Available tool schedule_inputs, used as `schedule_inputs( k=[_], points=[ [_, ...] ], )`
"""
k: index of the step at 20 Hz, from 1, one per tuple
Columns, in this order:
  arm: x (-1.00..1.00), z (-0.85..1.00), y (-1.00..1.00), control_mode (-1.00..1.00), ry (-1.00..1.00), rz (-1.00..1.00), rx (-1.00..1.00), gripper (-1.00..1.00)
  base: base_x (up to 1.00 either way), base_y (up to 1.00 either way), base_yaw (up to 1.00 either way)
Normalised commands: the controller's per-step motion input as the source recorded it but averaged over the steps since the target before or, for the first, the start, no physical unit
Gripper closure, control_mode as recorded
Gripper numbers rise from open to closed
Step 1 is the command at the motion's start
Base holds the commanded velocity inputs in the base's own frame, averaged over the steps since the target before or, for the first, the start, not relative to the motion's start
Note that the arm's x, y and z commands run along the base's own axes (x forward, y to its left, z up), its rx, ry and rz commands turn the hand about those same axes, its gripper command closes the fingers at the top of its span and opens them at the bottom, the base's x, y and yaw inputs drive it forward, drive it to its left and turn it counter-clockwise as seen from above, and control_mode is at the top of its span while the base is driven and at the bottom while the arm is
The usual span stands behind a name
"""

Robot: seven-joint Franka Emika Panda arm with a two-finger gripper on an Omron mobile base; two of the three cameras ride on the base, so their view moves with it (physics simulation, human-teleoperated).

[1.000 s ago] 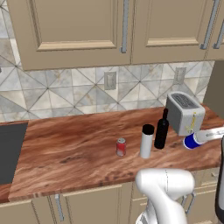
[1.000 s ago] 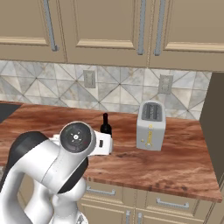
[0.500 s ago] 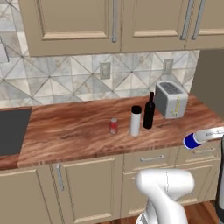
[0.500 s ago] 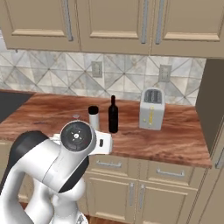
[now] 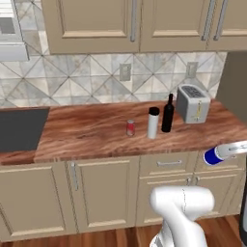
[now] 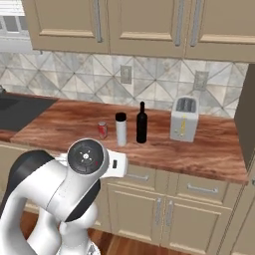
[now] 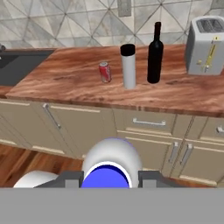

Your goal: Move the drinks to the dining counter.

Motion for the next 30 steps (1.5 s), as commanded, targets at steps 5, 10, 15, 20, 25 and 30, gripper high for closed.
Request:
schedule_inputs(
  k=[5, 10, 15, 20, 25, 30],
  points=[
    [0.00, 0.00, 0.00, 1.00, 0.00, 0.00, 0.00, 1.00, -0.01, 0.01, 0.34],
    [0.00, 0.00, 0.00, 1.00, 0.00, 0.00, 0.00, 1.00, 0.00, 0.03, 0.40],
    [0.00, 0.00, 0.00, 1.00, 0.00, 0.00, 0.00, 1.00, 0.00, 0.04, 0.48],
    [0.00, 0.00, 0.00, 1.00, 0.00, 0.00, 0.00, 1.00, 0.00, 0.03, 0.54],
    [0.00, 0.00, 0.00, 1.00, 0.00, 0.00, 0.00, 1.00, 0.00, 0.00, 0.55],
    [0.00, 0.00, 0.00, 1.00, 0.00, 0.00, 0.00, 1.00, 0.00, 0.00, 0.54]
  ],
)
